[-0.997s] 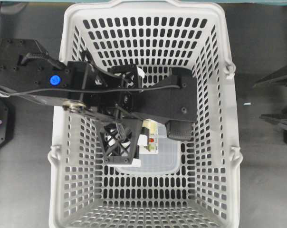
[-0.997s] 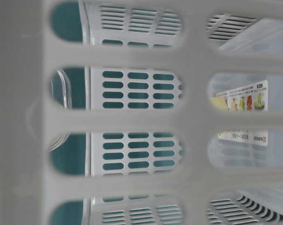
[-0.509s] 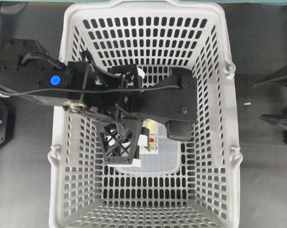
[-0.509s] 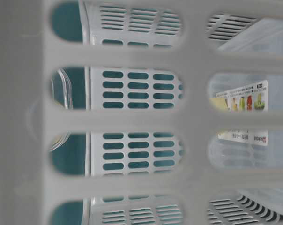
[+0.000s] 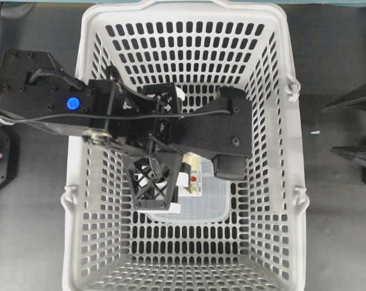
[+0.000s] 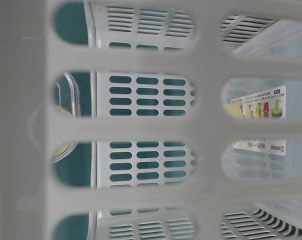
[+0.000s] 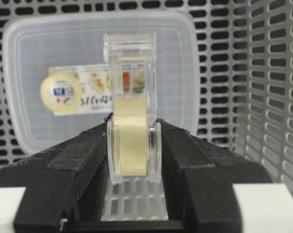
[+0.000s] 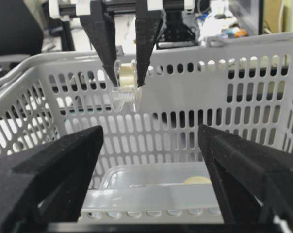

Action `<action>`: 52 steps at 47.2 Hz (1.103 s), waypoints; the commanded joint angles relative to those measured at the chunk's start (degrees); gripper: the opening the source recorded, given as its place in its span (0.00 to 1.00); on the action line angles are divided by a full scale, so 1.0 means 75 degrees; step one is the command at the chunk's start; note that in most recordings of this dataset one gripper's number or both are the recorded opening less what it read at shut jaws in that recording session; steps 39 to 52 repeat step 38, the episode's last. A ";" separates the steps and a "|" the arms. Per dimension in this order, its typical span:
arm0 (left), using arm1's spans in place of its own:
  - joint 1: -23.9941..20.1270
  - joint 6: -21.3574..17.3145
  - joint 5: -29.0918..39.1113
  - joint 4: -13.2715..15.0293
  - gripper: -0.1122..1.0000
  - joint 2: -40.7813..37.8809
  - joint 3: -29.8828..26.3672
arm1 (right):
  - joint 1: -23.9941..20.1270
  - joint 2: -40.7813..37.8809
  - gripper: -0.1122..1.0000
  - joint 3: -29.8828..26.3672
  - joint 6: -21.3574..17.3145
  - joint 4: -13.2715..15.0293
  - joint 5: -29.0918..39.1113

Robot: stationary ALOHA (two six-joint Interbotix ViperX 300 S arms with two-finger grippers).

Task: Pick up the tape dispenser from the shopping basket with the left arm.
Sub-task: 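Lift the gripped tape dispenser upward with the left gripper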

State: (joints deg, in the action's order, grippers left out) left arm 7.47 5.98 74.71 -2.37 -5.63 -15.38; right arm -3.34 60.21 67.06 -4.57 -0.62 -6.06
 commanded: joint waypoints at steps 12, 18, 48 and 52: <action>0.0000 -0.0012 -0.0023 -0.0023 0.36 0.0082 -0.0070 | -0.0023 -0.0047 0.78 -0.0035 -0.0012 -0.0023 -0.0035; -0.0012 -0.0012 -0.0035 -0.0023 0.36 0.0070 -0.0082 | -0.0023 -0.0047 0.78 -0.0035 -0.0012 -0.0023 -0.0047; 0.0000 0.0000 -0.0035 -0.0023 0.36 0.0035 -0.0082 | -0.0023 -0.0047 0.78 0.0035 -0.0012 -0.0023 -0.0047; 0.0000 0.0000 -0.0035 -0.0023 0.36 0.0035 -0.0082 | -0.0023 -0.0047 0.78 0.0035 -0.0012 -0.0023 -0.0047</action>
